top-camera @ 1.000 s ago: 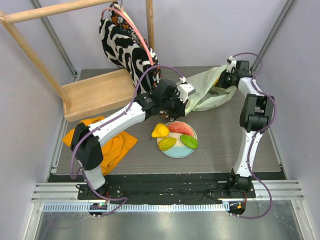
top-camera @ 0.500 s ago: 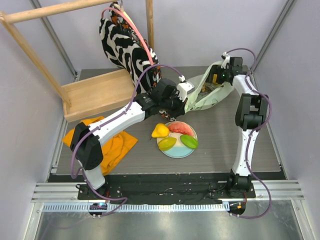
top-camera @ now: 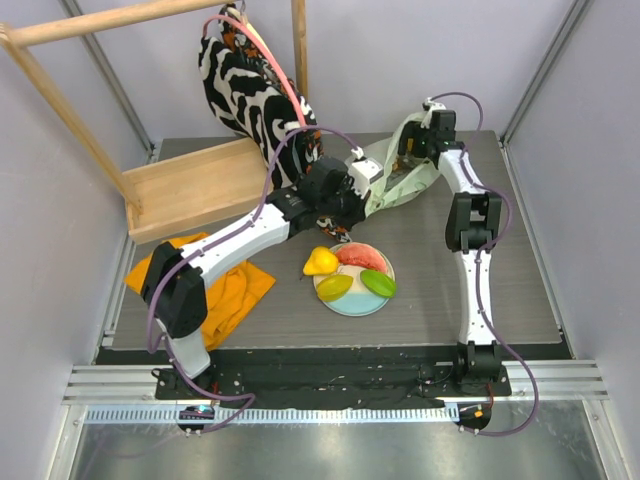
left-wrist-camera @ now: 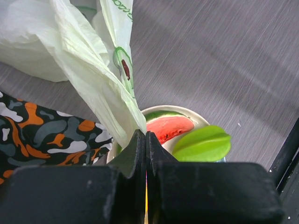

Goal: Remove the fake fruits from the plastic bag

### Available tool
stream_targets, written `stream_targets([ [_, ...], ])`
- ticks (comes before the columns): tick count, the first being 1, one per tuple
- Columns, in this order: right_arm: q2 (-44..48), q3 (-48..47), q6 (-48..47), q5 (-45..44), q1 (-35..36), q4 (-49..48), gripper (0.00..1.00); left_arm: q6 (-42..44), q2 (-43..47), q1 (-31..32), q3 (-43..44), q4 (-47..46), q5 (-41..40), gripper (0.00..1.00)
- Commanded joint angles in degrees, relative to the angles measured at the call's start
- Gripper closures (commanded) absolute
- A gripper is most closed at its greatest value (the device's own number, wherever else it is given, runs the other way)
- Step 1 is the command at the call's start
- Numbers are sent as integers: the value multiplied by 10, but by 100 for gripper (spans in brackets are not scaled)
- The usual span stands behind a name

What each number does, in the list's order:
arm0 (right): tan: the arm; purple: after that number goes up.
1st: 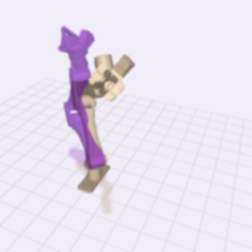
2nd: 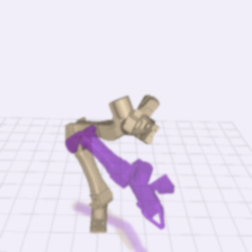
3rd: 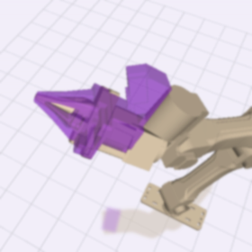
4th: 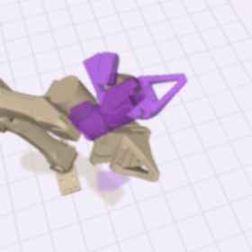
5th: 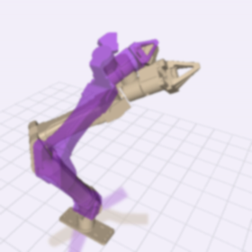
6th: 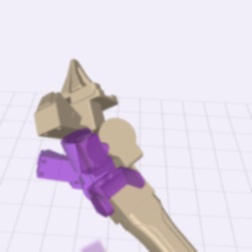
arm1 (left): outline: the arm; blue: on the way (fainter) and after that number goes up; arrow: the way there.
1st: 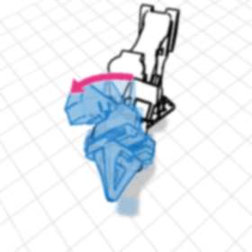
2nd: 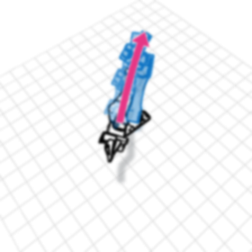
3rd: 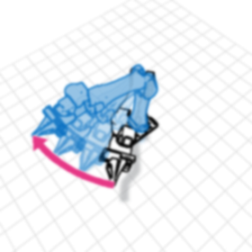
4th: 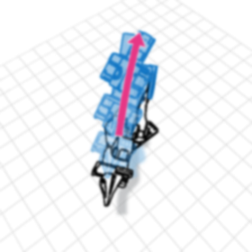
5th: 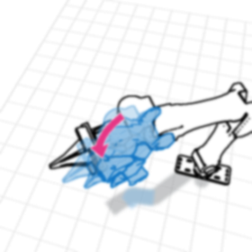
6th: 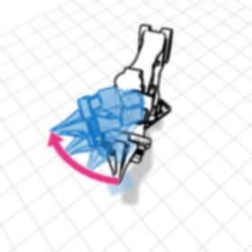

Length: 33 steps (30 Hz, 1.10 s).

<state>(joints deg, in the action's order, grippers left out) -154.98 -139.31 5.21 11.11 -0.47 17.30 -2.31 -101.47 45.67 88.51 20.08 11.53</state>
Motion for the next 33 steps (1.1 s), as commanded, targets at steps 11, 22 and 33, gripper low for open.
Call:
stream_targets([
  [11,-47,-77,45,-258,-35,-106,24,97,104,15,-25,191,62,100],
  [22,-16,-56,-15,-189,-38,-70,90,56,102,14,-20,148,26,100],
  [33,176,151,8,-51,-58,-7,99,7,-1,-4,137,61,-74,19],
])
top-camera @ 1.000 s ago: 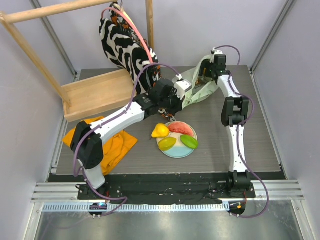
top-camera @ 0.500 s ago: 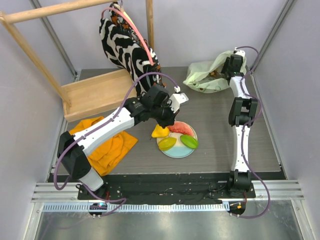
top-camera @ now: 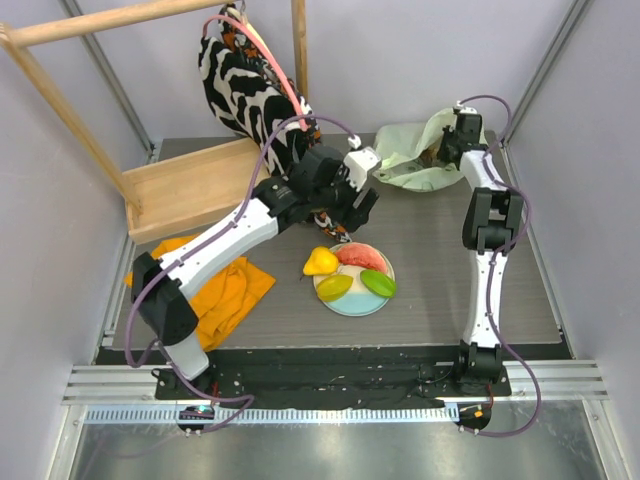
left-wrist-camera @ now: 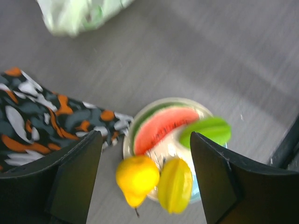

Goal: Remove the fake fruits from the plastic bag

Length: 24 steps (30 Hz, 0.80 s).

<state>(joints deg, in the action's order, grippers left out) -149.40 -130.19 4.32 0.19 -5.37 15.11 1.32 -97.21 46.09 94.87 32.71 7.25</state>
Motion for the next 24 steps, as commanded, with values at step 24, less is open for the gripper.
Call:
stream_targets([
  [24,240,262,27,68,-17,16,99,-101,-205,-123,267,-155,77,20],
])
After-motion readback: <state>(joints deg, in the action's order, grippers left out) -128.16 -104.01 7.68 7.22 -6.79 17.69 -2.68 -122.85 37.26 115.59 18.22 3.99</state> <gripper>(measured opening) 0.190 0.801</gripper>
